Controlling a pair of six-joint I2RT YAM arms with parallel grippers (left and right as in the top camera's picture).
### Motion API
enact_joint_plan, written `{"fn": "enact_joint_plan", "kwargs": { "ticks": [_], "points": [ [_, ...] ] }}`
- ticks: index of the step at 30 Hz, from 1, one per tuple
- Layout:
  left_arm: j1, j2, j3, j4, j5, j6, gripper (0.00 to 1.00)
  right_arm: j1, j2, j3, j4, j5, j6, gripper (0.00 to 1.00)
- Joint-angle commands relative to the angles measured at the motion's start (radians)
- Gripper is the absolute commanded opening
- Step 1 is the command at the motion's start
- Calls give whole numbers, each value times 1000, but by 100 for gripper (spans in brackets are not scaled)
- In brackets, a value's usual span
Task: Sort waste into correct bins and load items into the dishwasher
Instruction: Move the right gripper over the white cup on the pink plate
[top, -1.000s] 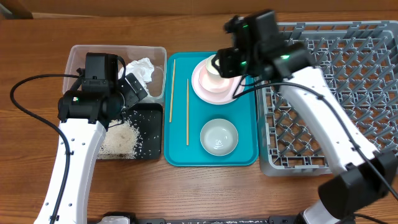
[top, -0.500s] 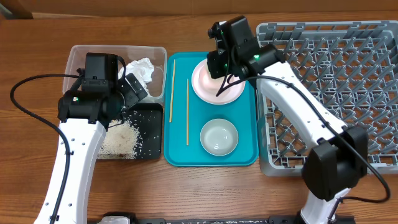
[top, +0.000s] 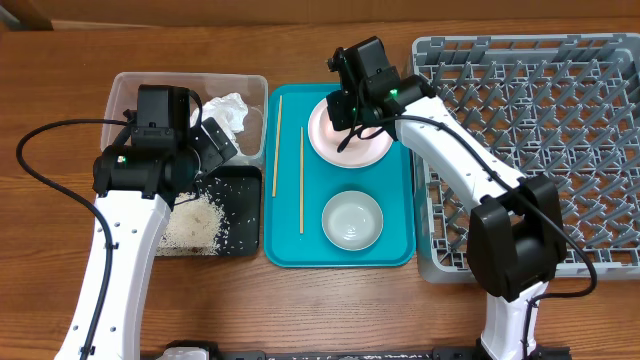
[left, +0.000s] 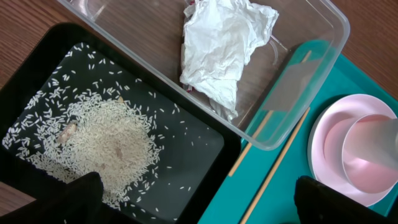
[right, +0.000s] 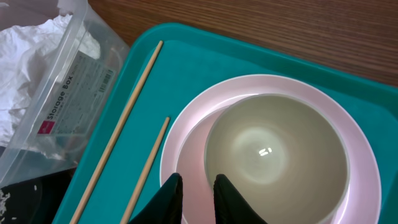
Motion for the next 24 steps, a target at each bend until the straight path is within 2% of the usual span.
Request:
{"fn": "enact_joint_plan", "kwargs": {
  "ticks": [1, 20, 24],
  "points": [
    [2, -6, 13, 4, 1, 16, 100, 3, 25, 1, 15, 10, -8, 20],
    [2, -6, 13, 4, 1, 16, 100, 3, 106, 1, 41, 10, -8, 21],
    [2, -6, 13, 4, 1, 16, 100, 3, 109, 1, 23, 10, -8, 18]
  ]
}}
